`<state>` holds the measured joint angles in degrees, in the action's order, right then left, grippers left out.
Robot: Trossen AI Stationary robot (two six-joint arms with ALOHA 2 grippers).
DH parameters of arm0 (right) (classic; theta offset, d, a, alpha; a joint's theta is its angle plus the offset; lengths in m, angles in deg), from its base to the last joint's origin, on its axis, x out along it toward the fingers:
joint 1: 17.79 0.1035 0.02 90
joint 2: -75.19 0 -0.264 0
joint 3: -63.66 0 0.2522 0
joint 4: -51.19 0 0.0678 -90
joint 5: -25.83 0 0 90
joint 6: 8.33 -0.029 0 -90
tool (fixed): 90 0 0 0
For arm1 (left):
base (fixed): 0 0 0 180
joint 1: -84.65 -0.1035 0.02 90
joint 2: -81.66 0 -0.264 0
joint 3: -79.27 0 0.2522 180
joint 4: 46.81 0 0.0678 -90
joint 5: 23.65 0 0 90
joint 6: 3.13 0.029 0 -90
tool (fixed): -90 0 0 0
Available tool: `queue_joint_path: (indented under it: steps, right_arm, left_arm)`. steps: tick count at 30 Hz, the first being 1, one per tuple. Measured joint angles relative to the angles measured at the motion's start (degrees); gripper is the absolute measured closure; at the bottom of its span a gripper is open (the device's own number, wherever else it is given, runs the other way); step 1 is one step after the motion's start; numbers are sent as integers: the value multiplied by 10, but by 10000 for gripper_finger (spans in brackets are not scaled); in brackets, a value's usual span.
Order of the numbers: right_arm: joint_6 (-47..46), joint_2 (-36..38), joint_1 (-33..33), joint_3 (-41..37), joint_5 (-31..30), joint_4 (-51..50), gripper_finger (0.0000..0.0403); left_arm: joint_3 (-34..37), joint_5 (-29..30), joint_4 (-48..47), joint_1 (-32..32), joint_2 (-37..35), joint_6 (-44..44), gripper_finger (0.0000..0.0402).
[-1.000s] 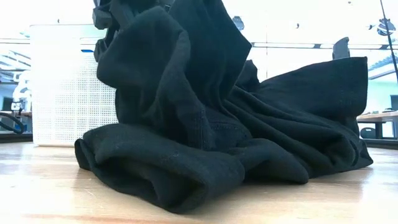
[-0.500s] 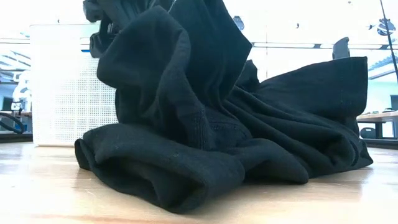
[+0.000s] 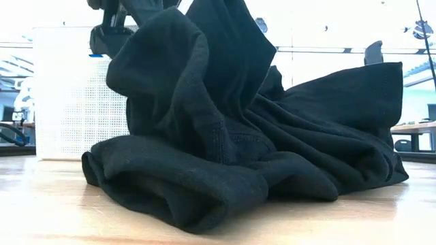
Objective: Sort clothes
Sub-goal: Put the black shirt into the white laundry bin
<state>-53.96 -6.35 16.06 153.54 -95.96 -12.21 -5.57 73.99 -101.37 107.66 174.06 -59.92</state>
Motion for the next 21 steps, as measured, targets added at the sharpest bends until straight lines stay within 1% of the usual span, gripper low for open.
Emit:
queue_joint_path:
  steps: [1, 3, 6, 8, 11, 15, 19, 21]
  right_arm:
    - [0, 0, 0, 0, 0, 0, 190]
    - [0, 0, 0, 0, 0, 0, 190]
    - [0, 0, 0, 0, 0, 0, 190]
    - [0, 0, 0, 0, 0, 0, 190]
    - [0, 0, 0, 0, 0, 0, 190]
    - [2, -6, 0, 0, 0, 0, 190]
    - [9, -15, 0, 0, 0, 0, 190]
    - [13, -18, 0, 0, 0, 0, 190]
  left_arm:
    - [5, -8, 15, 0, 2, 2, 80]
    - [12, -5, 10, -5, 10, 5, 80]
    - [27, 33, -1, -10, 13, 11, 80]
    - [48, 37, 48, -11, 12, 11, 80]
    - [76, 27, 112, -9, 13, 13, 80]
    - [119, 31, 142, -10, 13, -12, 80]
    - [171, 31, 287, 1, 21, -34, 80]
    - [184, 33, 298, 5, 40, -47, 80]
